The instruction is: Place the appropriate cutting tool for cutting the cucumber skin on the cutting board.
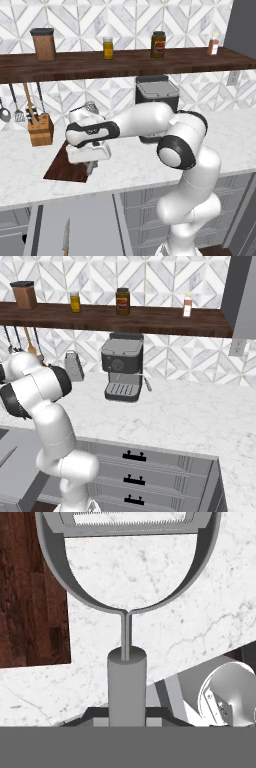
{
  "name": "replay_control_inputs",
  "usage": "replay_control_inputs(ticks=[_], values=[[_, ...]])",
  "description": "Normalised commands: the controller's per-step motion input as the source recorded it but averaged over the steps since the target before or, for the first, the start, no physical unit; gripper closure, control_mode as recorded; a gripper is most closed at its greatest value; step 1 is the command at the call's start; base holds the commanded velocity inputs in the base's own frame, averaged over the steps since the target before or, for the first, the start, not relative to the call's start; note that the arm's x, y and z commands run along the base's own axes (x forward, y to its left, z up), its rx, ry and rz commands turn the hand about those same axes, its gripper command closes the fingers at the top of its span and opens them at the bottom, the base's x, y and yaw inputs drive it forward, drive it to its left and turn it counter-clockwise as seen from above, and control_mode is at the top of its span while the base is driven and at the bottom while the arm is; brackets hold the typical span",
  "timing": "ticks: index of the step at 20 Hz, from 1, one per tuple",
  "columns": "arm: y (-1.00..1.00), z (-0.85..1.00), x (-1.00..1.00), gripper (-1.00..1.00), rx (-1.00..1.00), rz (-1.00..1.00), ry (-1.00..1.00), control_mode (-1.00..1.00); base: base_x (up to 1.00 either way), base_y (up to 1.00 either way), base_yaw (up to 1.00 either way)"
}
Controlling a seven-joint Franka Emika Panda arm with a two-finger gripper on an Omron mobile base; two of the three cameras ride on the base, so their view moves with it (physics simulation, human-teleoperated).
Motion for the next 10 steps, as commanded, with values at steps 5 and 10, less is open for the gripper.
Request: replay_control_inputs(ticks=[5, 10], values=[[-0.06, -0.14, 0.04, 1.0, 0.0, -0.01, 0.0, -1.0, 0.0, 0.0, 0.0], [-0.07, -0.17, 0.13, 1.0, 0.0, 0.0, 0.0, -1.0, 0.0, 0.0, 0.0]])
